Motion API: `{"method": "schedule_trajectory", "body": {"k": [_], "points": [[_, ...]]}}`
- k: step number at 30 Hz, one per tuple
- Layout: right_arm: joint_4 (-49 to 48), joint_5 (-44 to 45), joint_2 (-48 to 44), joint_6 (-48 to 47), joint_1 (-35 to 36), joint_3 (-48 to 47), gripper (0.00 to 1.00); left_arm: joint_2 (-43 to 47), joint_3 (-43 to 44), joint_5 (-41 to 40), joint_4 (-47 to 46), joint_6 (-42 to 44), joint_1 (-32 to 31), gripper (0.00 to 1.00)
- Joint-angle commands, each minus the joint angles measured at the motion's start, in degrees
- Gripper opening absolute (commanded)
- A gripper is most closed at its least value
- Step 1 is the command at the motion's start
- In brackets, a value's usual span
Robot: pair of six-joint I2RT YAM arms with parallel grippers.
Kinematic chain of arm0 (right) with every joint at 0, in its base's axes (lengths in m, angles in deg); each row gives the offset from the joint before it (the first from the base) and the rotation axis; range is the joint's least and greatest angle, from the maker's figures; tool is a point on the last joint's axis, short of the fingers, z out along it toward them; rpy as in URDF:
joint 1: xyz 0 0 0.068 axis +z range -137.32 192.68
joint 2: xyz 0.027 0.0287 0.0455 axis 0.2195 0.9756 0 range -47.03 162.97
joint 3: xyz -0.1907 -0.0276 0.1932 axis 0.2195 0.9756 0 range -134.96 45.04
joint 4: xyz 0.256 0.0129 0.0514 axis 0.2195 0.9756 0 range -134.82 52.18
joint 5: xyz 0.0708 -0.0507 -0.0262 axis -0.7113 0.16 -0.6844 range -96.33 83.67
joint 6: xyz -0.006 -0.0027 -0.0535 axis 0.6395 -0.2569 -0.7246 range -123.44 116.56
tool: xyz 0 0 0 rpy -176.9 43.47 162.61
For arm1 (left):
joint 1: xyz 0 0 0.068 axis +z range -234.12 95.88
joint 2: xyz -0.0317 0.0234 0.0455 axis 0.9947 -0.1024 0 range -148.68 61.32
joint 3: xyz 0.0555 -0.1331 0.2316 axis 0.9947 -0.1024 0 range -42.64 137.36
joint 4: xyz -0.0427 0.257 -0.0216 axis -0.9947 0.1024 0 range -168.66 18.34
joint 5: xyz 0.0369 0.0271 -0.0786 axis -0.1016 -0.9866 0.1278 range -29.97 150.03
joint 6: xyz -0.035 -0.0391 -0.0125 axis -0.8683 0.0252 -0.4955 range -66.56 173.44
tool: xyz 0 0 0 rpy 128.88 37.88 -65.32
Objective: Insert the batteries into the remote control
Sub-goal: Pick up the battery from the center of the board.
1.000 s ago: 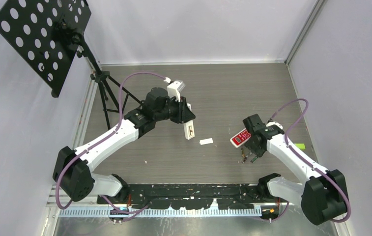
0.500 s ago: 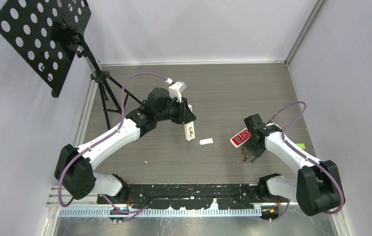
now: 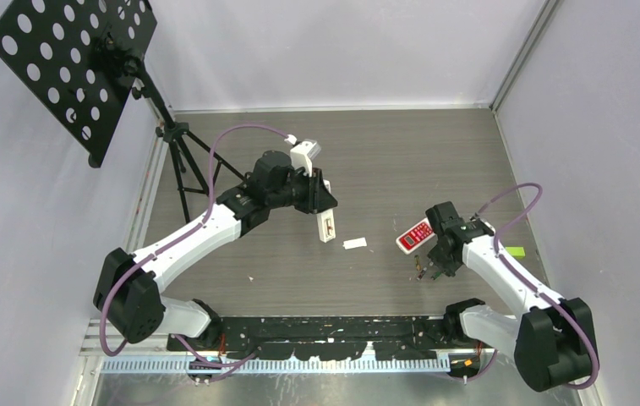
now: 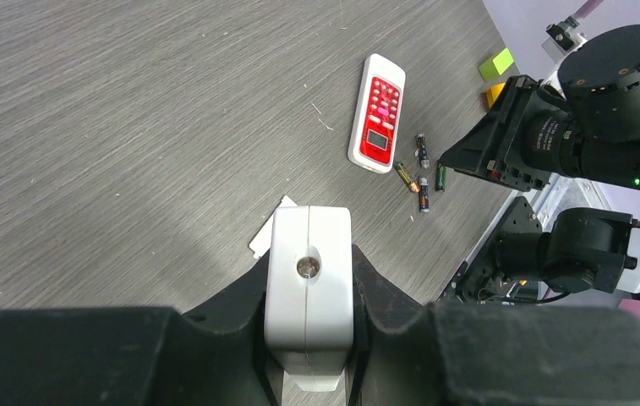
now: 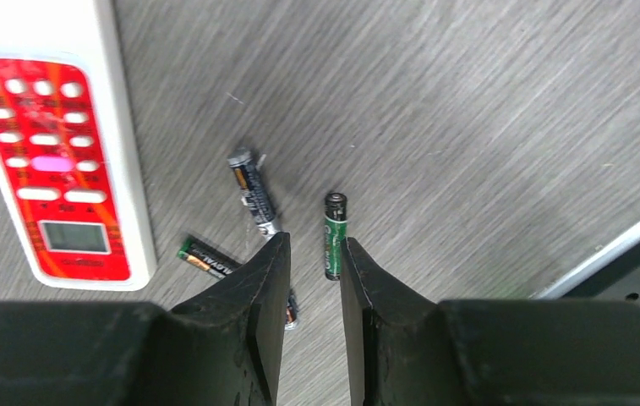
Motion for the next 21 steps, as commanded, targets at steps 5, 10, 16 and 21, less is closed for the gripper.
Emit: {"method": "schedule_trajectory", "body": {"k": [5,10,16,21], "points": [[2.41,1.64,4.37,5.21,-0.26,-0.04,0.37,2.49,1.01,0.69,-3.06,0.7,-0.11,0.0],[1.13,2.04,4.86,6.41,-0.26,-0.25,0.37,2.76,0.93,0.57,-3.47,0.7,-0.13,0.0],[-0.64,1.22,6.7,6.62,-0.39,-0.14,0.36,3.15,1.76,0.66,-3.27,1.19,-0.11,0.0],[-0.73,1.05,8.1,6.93,-0.53,-0.67,0.33,3.74,2.32,0.49,-3.32,1.45,-0.11,0.0]]}}
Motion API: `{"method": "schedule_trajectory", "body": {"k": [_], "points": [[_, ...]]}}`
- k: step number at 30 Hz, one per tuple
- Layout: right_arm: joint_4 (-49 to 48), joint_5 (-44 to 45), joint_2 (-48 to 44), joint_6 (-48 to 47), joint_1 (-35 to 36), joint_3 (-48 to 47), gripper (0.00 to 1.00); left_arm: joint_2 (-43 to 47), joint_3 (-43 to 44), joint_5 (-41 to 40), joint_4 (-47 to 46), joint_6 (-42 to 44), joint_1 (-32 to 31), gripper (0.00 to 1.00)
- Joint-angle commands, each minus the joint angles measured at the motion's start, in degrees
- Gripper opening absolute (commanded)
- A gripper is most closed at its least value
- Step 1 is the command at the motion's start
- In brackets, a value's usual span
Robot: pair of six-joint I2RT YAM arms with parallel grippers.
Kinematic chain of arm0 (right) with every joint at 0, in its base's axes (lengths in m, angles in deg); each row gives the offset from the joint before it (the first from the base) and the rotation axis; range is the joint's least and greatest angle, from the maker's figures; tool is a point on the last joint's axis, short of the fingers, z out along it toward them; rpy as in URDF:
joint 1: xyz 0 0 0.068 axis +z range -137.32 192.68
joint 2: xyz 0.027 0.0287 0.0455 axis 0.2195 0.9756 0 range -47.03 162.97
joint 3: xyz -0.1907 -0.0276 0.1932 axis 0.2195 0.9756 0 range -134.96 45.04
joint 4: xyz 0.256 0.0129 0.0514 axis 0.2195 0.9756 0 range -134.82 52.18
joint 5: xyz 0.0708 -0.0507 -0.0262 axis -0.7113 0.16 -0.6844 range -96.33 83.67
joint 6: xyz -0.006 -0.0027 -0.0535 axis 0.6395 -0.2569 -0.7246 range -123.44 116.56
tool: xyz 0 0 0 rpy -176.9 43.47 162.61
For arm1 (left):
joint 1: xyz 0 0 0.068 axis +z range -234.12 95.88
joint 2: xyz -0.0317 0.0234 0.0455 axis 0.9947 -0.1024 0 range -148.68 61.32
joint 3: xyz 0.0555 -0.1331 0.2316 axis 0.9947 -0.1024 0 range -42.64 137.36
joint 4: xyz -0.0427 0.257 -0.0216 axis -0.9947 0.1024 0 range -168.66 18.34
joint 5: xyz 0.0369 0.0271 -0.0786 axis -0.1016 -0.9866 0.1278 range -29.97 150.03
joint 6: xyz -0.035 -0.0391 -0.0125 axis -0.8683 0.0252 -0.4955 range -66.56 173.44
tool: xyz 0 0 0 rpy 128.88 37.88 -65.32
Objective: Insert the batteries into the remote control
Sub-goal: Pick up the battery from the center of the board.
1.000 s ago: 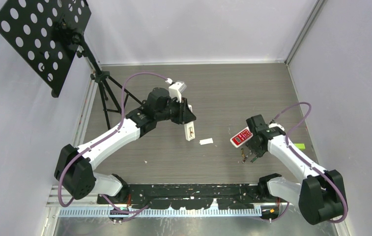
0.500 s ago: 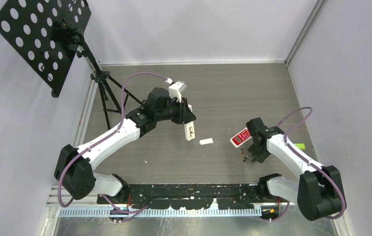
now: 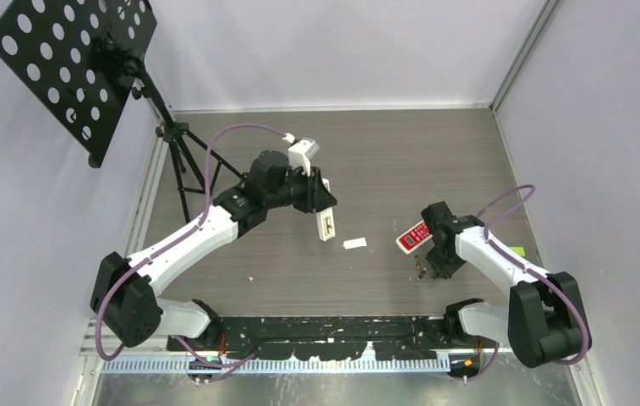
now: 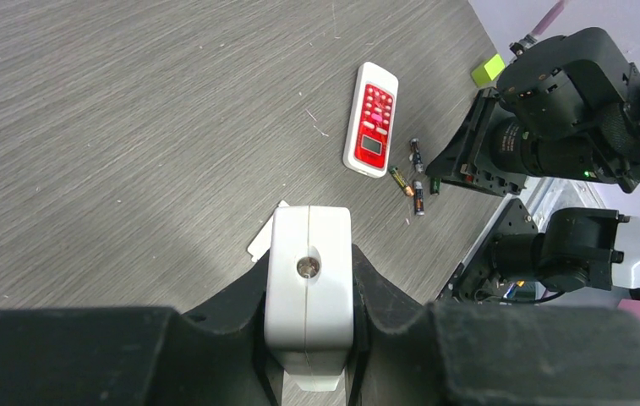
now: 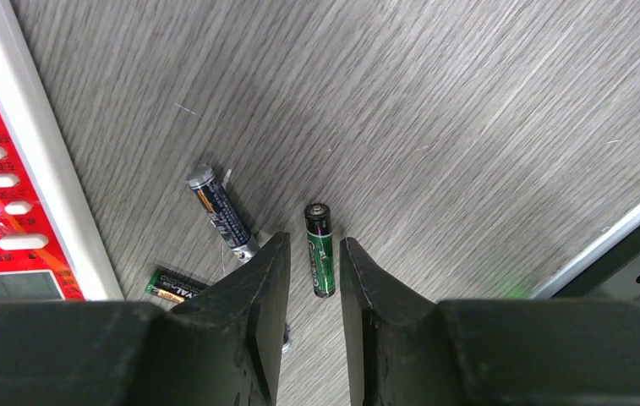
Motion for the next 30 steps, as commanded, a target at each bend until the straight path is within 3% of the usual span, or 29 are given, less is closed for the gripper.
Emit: {"method": "schedule_trajectory", "body": {"k": [1,12,21,30], "points": [[-0.99,1.27,0.6,2.13,-0.4,-0.71,0.33,2.61,2.28,0.46,-3.33,1.1,-0.11,0.0],[-3.53,-1.46,3.51,3.83,-0.86,-1.07,0.29,2.81,3.6,0.35,-3.08,2.11,-0.16,0.0],[-2.58,0.7,1.79,4.42,-0.86,-1.92,0.11,2.91,3.79,0.4,-2.85,2.51,-0.11,0.0],[3.44,3.0,-8.54,-1.95,-0.77,-8.93,0.08,1.63,3.78,3.21,-3.01,1.46,-0.11,0.0]]}}
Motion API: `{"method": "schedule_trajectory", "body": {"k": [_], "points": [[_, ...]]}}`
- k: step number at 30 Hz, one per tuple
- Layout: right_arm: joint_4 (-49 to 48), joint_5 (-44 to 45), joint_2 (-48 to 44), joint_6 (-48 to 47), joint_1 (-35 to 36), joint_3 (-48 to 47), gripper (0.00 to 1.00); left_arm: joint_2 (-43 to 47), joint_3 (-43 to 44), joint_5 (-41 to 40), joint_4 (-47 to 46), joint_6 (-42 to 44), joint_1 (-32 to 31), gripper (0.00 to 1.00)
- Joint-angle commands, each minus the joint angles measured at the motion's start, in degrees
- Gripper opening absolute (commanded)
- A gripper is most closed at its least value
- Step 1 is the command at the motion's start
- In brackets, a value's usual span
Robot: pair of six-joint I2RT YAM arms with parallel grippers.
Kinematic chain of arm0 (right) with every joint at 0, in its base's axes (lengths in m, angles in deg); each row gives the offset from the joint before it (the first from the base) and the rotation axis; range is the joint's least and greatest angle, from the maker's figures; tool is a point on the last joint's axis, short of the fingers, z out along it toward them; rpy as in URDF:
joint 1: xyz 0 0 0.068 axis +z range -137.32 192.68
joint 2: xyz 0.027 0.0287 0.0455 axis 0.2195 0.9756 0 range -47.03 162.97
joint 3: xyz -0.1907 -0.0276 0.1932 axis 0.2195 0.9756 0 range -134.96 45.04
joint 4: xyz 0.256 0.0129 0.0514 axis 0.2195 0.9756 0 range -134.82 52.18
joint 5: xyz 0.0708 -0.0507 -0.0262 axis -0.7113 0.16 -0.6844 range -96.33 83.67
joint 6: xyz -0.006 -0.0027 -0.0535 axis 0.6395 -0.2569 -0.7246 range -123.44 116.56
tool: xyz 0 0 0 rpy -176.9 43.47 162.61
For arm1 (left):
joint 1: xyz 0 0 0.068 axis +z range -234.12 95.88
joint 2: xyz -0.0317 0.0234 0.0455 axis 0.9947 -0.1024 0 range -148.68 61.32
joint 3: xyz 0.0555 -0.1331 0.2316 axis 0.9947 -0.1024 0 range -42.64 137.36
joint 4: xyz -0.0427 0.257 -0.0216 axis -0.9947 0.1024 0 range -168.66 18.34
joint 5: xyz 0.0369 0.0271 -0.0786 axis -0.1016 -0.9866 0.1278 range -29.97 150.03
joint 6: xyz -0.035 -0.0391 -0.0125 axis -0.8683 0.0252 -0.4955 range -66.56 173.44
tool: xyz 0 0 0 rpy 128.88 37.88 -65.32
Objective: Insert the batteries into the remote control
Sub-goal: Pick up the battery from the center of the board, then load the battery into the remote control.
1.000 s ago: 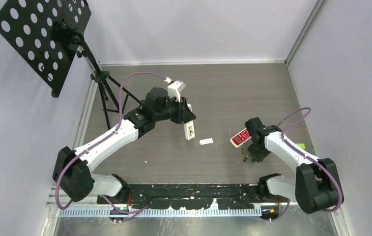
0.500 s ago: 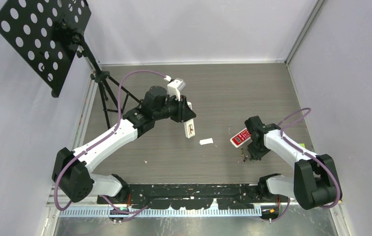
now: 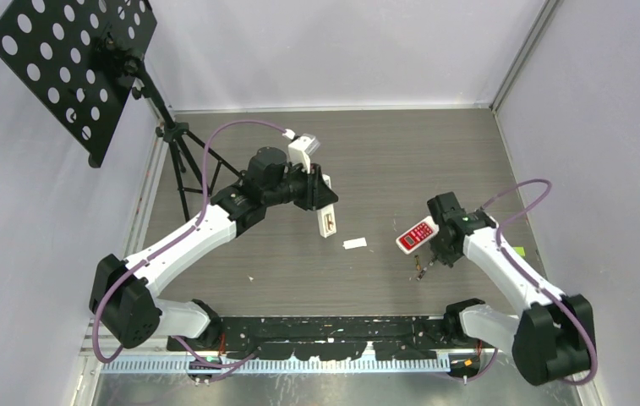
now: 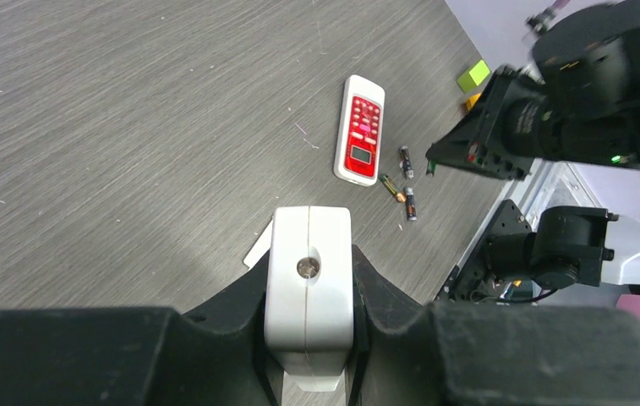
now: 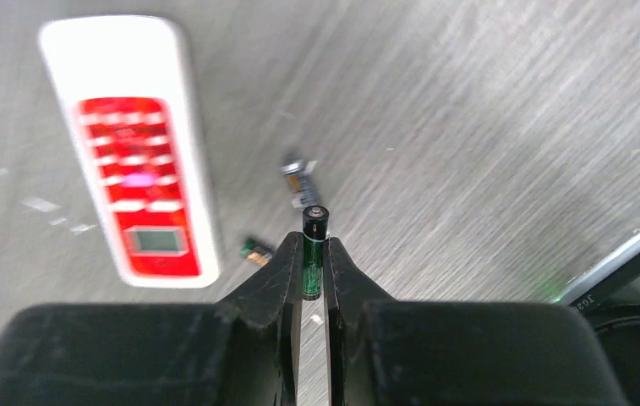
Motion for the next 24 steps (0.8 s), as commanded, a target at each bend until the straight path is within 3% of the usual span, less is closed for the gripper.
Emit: {"method": "schedule_trajectory", "body": {"k": [1,5,11,16,19,24], "points": [[2.77,2.37,-7.65,-4.78,-0.11,-7.22,0.08,0.76,2.15,3.64,-3.4,-0.13,-0.11,0.0],[-0.15,-1.45,-13.3,-10.12,0.71,-12.58,0.08,0.85,1.17,10.23,-6.43,-0.53,-0.11,0.0],[-18.68,-15.63,-21.67,-18.0,2.2,-13.5,0.08,0.66,1.14,19.55,-11.42,-2.25,-0.15,0.0],[-29.97,-25.37,-24.29,-21.42,5.94,-13.73,0.1,0.09,2.09,20.04,-12.99,-7.57,-0.11,0.0],[-35.5,-25.79,-24.78,-22.82,11.55,-14.19,0.1,-2.13,4.65,20.73,-11.94,-15.54,-0.11,0.0],[-37.46,-17.36,-22.73,-29.82,24.78,-17.74,0.1,-4.89,4.6,23.73,-16.79,-25.47,-0.04,0.0]]}}
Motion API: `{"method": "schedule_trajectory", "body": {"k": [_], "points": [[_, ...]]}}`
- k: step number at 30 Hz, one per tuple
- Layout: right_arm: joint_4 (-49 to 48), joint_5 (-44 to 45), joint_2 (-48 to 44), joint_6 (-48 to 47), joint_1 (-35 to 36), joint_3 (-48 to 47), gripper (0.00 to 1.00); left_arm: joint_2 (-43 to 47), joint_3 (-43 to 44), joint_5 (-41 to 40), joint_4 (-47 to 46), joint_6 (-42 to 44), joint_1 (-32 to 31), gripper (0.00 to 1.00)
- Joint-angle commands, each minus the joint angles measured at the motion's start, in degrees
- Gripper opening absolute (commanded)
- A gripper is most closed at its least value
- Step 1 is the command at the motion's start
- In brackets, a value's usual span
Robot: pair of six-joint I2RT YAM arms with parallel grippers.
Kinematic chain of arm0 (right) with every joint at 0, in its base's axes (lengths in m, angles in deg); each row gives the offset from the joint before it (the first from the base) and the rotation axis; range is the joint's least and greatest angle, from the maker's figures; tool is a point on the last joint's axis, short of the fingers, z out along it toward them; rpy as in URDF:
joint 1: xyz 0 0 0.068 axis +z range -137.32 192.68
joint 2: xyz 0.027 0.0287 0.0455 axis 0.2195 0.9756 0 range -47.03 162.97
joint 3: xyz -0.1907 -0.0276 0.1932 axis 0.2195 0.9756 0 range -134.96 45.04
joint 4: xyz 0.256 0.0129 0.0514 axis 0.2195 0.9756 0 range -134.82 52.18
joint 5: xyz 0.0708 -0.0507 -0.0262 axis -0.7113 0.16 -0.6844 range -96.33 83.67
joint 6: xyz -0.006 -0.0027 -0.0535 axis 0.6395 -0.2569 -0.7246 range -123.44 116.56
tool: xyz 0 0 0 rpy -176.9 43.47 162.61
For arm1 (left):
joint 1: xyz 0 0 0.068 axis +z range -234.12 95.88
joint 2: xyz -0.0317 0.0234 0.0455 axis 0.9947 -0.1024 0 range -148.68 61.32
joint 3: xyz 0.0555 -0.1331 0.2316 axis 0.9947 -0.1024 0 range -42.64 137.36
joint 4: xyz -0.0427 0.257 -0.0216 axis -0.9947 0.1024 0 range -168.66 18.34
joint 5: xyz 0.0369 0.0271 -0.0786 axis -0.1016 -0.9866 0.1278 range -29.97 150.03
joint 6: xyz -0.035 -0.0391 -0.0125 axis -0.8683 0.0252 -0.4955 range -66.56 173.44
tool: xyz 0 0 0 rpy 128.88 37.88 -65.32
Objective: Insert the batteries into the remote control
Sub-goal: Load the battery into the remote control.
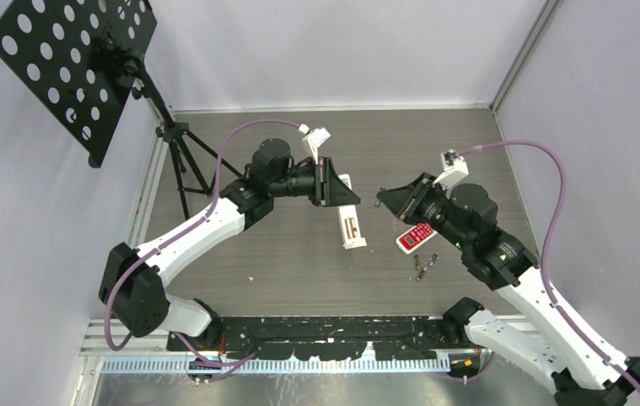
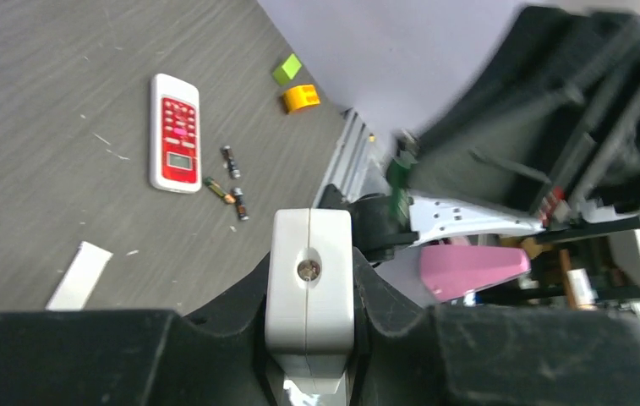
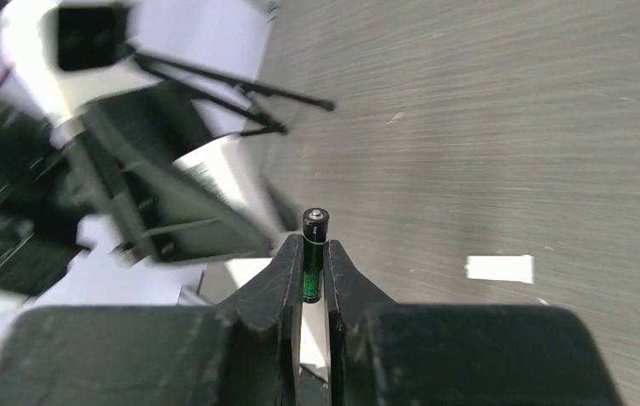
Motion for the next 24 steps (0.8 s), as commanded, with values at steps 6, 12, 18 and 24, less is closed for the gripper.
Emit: {"method": "schedule_trajectory", "body": {"k": [6,12,18,24], "points": [[-7.33,13.01,7.96,-14.96,20.53,-8.48,0.1,-2.98,1.97,3.98,-6.59,-13.26,2.71,0.0],[-7.34,17.37,13.73,-18.17,25.28,-10.67,0.1,-3.49,-1.53,7.79,-13.36,-18.04,6.54,0.0],[-6.97,18.96,16.05,-19.44,26.07,-11.56,0.09,-2.95,-4.17,10.16,-16.83,-20.0,9.19,0.0],[-6.79,19.34,17.11,-20.49,26.26,-11.8,0.09,-3.42,-4.83,12.31,-20.26,-22.05,9.82,0.0]]}}
